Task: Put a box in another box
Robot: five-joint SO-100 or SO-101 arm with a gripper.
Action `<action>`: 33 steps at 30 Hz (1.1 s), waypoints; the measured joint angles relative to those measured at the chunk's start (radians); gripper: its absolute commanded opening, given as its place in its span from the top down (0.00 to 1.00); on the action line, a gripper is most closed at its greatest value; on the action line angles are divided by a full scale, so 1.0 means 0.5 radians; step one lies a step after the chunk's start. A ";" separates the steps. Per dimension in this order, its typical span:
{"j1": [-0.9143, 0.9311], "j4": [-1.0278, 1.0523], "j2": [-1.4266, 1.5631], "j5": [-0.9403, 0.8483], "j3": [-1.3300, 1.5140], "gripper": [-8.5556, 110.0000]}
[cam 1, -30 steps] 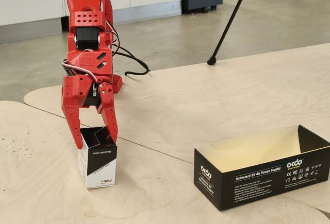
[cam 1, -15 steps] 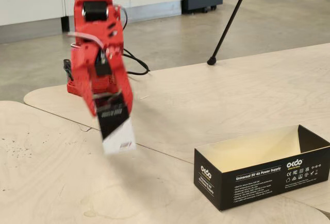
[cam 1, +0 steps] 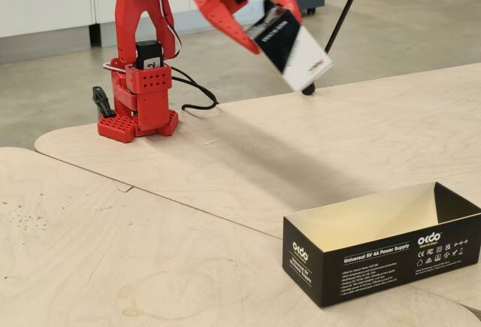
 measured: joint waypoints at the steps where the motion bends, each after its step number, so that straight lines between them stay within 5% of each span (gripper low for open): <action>1: -0.028 0.046 -0.061 0.086 -0.077 0.80; 13: -0.212 0.206 -0.733 0.696 -0.580 0.80; 33: -0.212 -0.144 -1.000 0.644 -0.577 0.78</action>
